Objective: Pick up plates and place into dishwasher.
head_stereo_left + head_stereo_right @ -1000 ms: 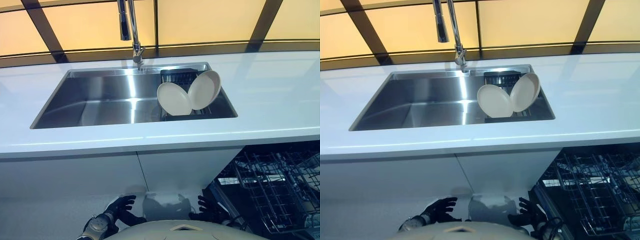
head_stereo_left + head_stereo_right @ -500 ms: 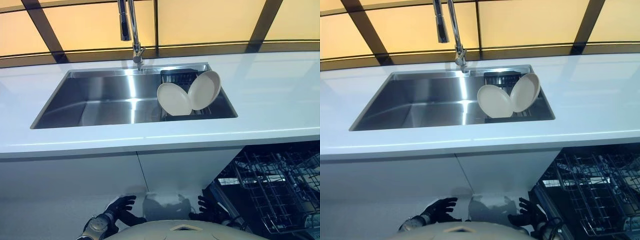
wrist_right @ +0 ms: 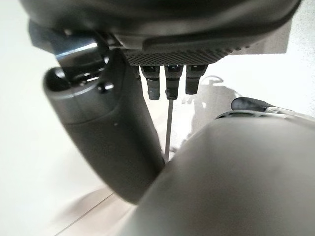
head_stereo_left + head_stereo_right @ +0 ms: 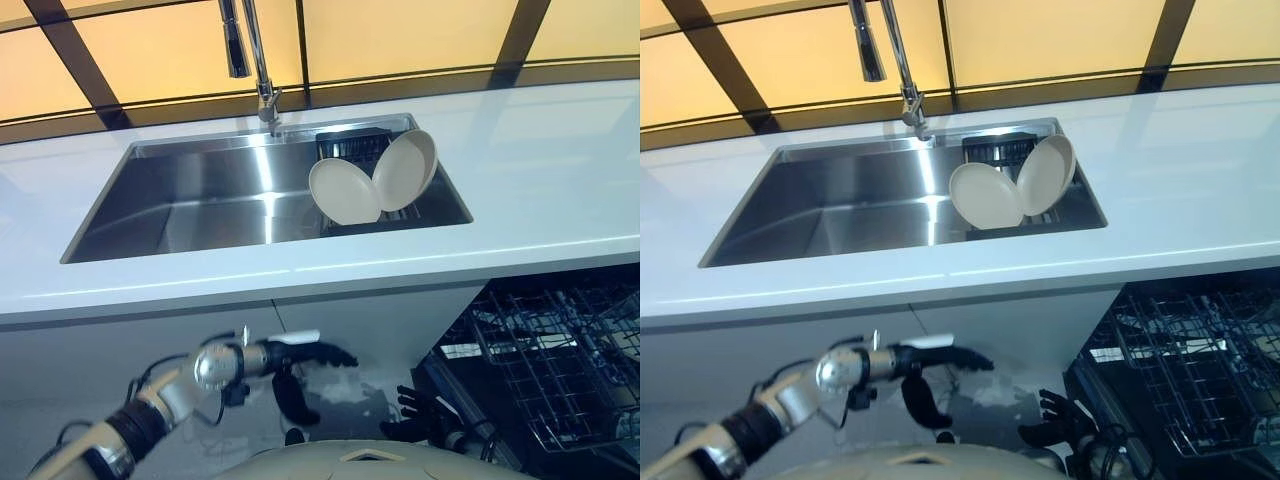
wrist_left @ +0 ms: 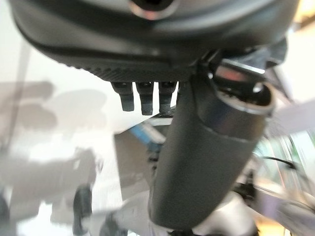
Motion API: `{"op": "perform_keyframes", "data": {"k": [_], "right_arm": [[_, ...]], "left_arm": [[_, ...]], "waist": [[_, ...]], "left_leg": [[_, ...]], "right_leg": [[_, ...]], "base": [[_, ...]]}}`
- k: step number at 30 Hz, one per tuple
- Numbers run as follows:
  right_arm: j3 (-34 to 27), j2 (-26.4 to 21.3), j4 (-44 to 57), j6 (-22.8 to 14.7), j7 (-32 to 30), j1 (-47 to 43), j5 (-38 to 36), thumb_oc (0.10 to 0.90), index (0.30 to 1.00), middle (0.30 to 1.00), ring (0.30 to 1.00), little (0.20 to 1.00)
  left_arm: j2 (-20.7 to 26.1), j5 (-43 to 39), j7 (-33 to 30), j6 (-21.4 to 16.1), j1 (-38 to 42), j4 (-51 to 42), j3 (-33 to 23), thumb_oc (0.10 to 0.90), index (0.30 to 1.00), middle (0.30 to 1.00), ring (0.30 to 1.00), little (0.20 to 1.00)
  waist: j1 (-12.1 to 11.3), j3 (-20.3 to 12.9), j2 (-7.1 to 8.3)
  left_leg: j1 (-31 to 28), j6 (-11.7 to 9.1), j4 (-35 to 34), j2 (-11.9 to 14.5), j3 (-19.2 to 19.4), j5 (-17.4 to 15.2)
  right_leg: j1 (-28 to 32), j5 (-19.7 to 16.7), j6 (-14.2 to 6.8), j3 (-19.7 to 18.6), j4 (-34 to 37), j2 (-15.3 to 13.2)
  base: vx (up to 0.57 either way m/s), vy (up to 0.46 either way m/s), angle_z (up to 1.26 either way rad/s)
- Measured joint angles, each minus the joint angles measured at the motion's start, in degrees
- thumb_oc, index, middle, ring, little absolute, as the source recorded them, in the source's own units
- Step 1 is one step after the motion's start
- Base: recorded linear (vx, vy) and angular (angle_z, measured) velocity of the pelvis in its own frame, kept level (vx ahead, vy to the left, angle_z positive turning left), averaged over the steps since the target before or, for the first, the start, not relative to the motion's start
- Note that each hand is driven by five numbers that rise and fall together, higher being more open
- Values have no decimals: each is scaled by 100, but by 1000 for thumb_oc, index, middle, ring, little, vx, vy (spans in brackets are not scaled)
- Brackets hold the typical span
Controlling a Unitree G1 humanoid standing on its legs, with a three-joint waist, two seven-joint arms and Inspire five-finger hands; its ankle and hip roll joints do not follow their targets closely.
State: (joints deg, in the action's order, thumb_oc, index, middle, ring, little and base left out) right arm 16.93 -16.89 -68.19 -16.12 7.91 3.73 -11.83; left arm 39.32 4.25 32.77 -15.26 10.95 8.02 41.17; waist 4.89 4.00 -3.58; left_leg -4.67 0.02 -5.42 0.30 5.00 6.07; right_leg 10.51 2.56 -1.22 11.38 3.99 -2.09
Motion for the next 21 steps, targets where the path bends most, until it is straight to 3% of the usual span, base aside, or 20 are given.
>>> {"op": "perform_keyframes", "data": {"k": [7,14,21], "right_arm": [[9,24,-5,-10,-95,32,-33,800,900,900,900,900],[42,67,-45,-1,-286,23,-62,800,900,900,900,900],[190,62,-41,79,-501,20,-269,800,900,900,900,900]], "left_arm": [[750,-807,542,447,195,-1926,-382,800,900,900,900,900],[726,-2804,1072,1567,835,-3129,-776,800,900,900,900,900],[415,-4128,1173,2380,1421,-3202,-849,800,900,900,900,900]], "waist": [[-40,42,26],[-190,41,22],[-137,23,-6]], "left_leg": [[26,-16,2,-29,-82,1],[34,-6,2,-56,-242,15],[35,-18,2,-45,-305,43]], "right_leg": [[47,-6,9,-2,65,16],[135,-3,6,-77,120,12],[167,-3,7,-134,122,43]], "base": [[3,-5,5],[0,-12,12],[-2,-6,4]]}}
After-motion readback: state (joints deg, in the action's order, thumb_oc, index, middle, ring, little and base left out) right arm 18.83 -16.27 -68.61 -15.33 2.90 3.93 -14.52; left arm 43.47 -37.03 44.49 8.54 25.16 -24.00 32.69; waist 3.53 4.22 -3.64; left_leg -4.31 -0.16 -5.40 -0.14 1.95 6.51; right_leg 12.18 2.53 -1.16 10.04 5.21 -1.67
